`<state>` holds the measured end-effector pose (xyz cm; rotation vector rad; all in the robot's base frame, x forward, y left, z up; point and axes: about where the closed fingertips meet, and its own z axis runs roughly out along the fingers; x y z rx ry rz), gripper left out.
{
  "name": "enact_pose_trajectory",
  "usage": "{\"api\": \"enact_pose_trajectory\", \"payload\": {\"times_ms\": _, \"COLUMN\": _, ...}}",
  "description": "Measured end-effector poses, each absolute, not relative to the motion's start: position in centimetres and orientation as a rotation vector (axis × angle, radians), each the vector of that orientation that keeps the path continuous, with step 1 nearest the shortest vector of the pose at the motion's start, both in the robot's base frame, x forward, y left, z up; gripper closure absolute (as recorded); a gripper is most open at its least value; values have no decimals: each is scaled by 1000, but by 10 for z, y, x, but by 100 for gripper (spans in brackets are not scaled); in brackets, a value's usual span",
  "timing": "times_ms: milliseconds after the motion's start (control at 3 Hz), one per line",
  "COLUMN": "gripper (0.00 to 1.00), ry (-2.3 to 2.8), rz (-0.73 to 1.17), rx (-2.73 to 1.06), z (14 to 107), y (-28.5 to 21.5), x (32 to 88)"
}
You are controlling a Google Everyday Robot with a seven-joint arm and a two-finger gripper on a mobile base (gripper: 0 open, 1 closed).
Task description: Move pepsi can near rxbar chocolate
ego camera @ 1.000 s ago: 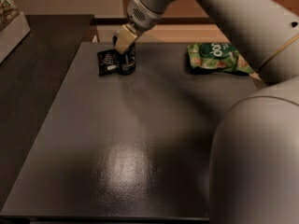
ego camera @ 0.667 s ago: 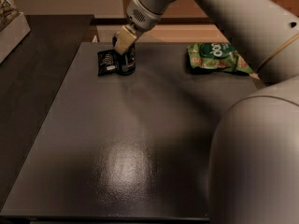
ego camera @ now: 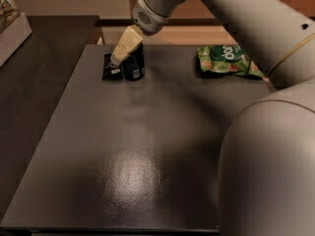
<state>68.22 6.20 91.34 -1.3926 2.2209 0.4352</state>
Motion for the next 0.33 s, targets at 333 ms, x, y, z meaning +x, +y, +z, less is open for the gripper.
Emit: {"api": "enact_pose_trajectory", "payload": {"times_ms": 333, "gripper": 0, "ry": 2221, "rz": 435, "rx": -1393, "z": 913, "y": 62, "x": 682}}
